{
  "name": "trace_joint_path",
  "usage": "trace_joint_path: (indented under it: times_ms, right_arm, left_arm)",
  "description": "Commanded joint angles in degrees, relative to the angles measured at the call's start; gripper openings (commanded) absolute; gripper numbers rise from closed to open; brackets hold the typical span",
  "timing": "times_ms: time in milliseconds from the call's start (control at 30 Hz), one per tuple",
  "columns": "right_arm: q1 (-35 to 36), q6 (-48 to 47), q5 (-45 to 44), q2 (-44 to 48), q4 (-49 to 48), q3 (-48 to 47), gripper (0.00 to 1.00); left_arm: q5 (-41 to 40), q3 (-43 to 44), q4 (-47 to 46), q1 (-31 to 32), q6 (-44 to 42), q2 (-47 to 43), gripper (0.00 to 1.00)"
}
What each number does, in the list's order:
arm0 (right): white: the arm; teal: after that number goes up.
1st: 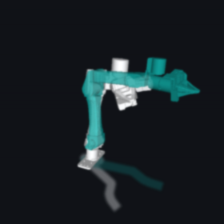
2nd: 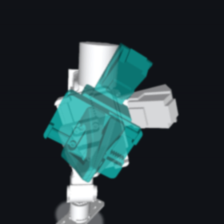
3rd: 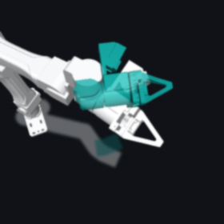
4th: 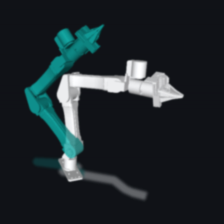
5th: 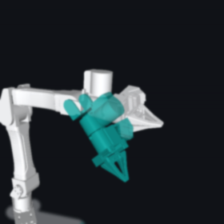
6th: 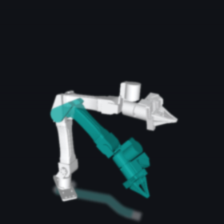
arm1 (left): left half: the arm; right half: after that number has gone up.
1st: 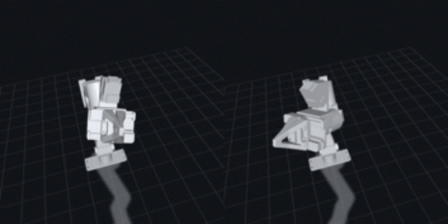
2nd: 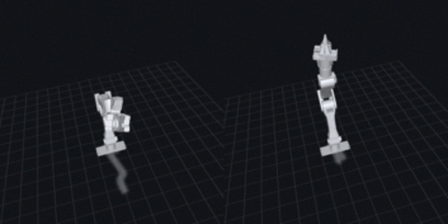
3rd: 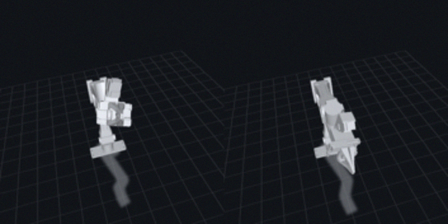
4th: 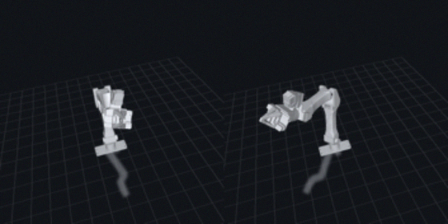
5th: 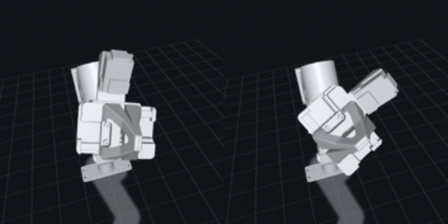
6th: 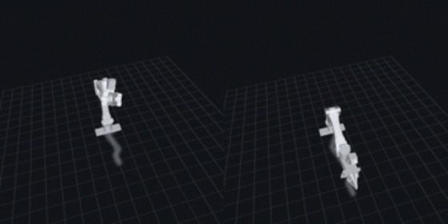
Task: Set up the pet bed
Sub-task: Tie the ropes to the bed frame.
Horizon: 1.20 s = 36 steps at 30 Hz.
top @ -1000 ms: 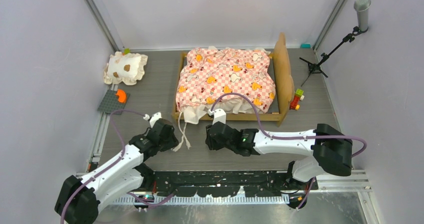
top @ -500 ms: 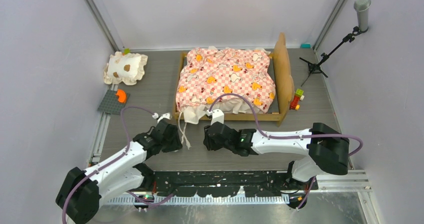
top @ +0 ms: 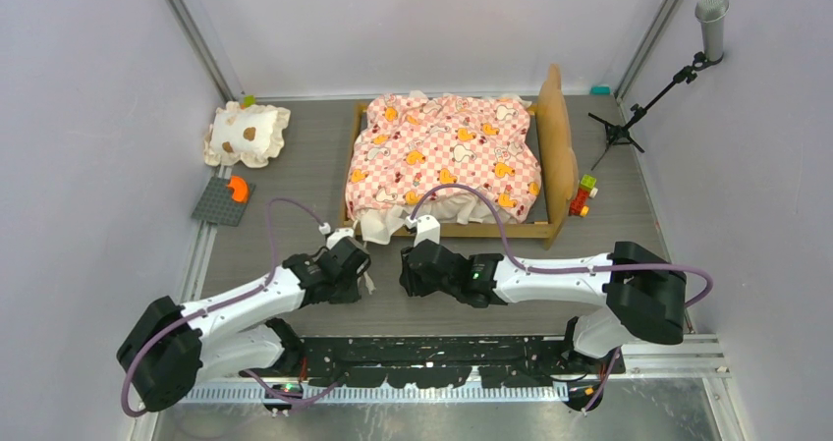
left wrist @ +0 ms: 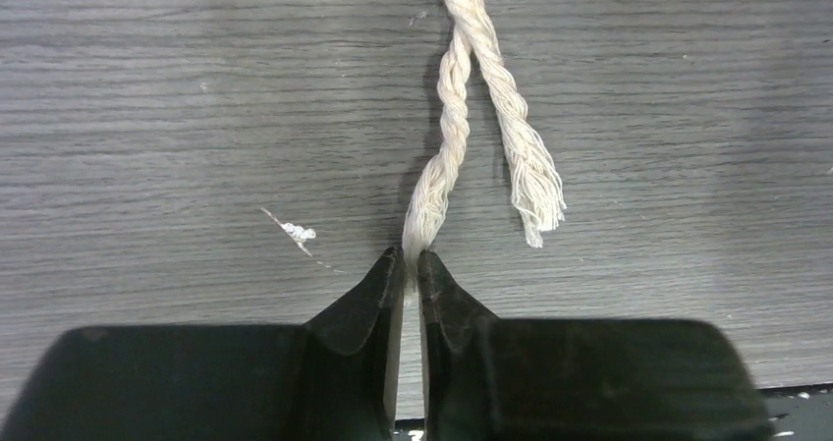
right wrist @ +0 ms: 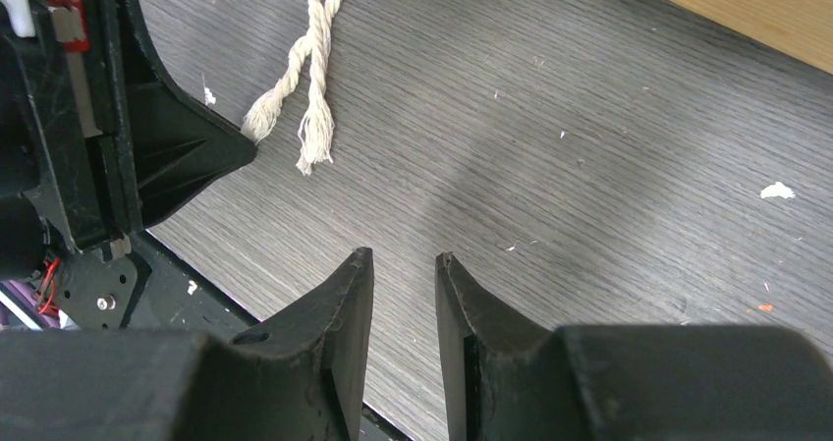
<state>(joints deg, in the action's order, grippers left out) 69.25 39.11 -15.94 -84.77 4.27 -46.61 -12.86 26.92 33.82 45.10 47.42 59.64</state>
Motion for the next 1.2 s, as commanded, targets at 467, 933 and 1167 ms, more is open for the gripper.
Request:
trace_joint_path:
  times_ms: [467, 933, 1167]
  right_arm:
    - [-0.1, -26.0, 8.1, 5.6, -28.8, 8.6, 0.4]
    - [-2.9, -63.4, 29.8, -12.7, -74.4, 16.5, 0.5]
    - [-4.2, -64.9, 30.1, -23.4, -86.7, 13.7, 0.49]
  left_arm:
    - [-3.7, 6.3, 2.3, 2.1, -3.3, -9.3, 0.0]
    - [-4.8, 12.3, 6.4, 1.5, -8.7, -6.6, 0.0]
    - [-4.1, 13.3, 7.2, 1.0, -9.8, -6.4, 0.0]
